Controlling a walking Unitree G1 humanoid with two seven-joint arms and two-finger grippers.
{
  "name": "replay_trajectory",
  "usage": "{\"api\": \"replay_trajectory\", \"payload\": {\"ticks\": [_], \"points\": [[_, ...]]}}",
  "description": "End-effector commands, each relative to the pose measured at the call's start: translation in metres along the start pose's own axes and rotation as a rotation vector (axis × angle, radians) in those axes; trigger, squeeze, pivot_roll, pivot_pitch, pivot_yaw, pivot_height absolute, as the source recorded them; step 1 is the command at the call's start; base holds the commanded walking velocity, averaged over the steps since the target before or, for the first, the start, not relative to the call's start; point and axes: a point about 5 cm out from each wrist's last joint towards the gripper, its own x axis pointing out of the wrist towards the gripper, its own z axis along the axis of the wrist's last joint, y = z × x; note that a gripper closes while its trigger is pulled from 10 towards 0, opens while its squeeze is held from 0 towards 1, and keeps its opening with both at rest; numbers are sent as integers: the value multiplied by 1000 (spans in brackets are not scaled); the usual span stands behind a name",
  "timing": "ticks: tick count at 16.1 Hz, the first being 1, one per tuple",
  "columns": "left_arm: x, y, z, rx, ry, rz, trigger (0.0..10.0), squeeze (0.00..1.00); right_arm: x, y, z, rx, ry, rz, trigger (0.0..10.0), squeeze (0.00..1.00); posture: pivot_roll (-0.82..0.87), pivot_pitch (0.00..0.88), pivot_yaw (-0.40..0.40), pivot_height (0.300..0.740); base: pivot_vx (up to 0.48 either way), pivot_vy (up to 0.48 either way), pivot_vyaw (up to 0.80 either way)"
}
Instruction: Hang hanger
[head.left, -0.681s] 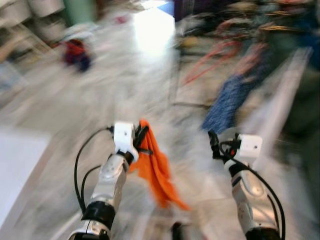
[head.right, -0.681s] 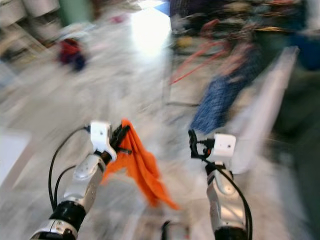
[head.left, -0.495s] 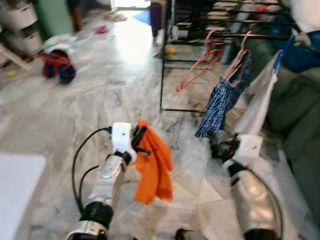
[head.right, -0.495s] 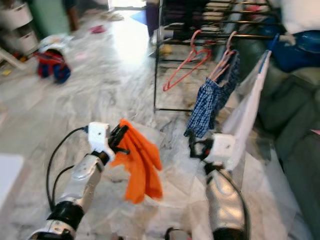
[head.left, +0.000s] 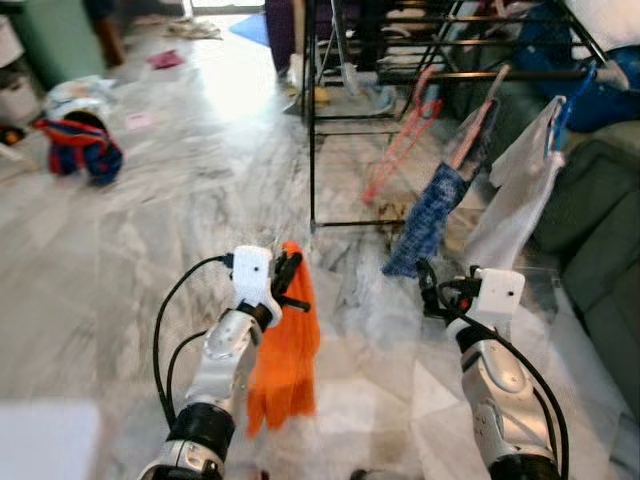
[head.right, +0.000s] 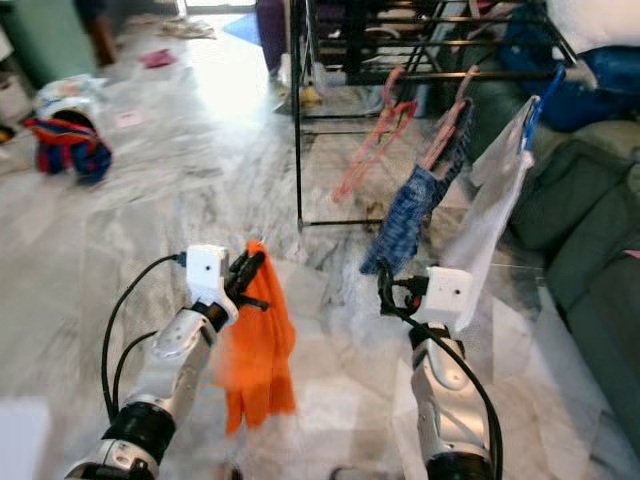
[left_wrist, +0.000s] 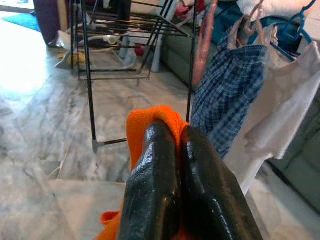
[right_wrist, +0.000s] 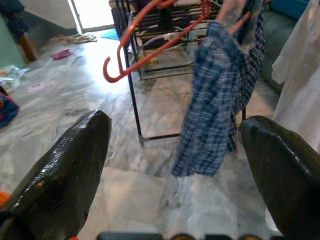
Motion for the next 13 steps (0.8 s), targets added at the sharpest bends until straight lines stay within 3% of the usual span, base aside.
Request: {"api": "replay_trajectory", "payload": {"ticks": [1,5,10,13], "points": [[-2,2,0,8,-6,6,10000,0,-1,3,-2,8,7,8,10000,0,-14,163,-21,740,375,300,0],[-3,-3,-3,6,-2,-9,10000,0,1,5,-1,8,10,12,10000,0,-14,164,-24,740,387,0,0],[-4,-4,-3,16,1,-15,10000,0,0,5,-1,1,10,11,10000,0,-16,168,-27,740,480,0,-720],[-4,-6,-4,13,6,-17,10000,0,-1,5,-1,-9,9,15,10000,0,-16,172,-29,740,480,0,0]]}}
